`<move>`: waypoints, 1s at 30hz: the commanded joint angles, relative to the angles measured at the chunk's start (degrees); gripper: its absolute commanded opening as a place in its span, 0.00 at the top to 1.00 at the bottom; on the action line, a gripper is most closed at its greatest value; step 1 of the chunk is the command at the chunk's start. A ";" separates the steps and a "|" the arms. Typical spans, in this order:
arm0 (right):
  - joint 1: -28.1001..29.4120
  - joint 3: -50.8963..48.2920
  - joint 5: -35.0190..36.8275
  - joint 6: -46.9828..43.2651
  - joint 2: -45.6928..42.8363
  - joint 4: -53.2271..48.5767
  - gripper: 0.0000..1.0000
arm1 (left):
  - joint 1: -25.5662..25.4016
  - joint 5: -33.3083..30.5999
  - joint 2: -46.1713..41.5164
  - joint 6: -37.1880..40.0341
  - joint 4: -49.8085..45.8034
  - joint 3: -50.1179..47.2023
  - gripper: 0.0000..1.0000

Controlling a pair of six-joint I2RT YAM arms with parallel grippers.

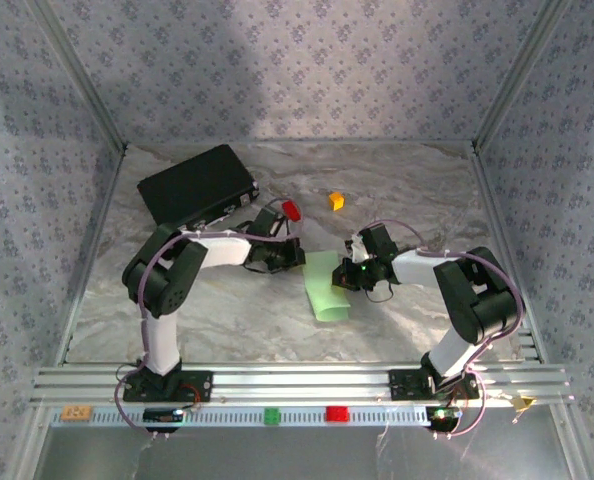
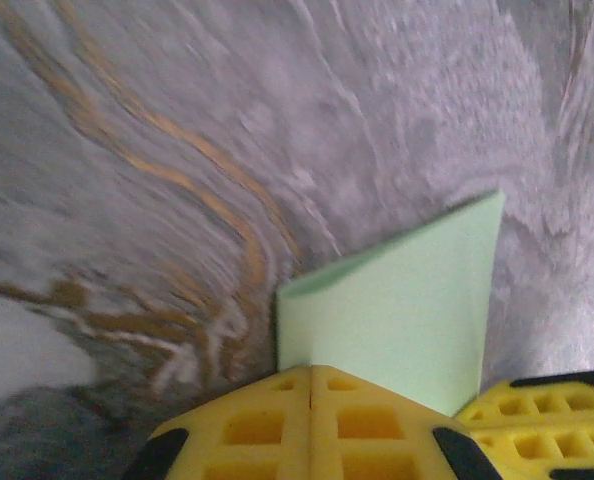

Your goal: Fold a paper plane with a square sheet of paper (pick it up from the middle)

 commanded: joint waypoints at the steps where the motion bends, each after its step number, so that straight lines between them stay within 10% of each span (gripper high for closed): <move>1: -0.35 -2.05 5.47 -1.12 2.29 -7.25 1.00 | 2.08 -4.84 2.12 -0.79 -1.97 2.59 1.00; 16: -0.35 -2.05 5.80 -0.83 2.17 -7.38 1.00 | 1.35 -8.91 -2.05 -2.03 -4.64 4.94 1.00; 30: -0.48 -2.09 6.01 -0.74 2.19 -7.25 1.00 | -0.69 4.18 1.62 2.22 3.10 3.75 1.00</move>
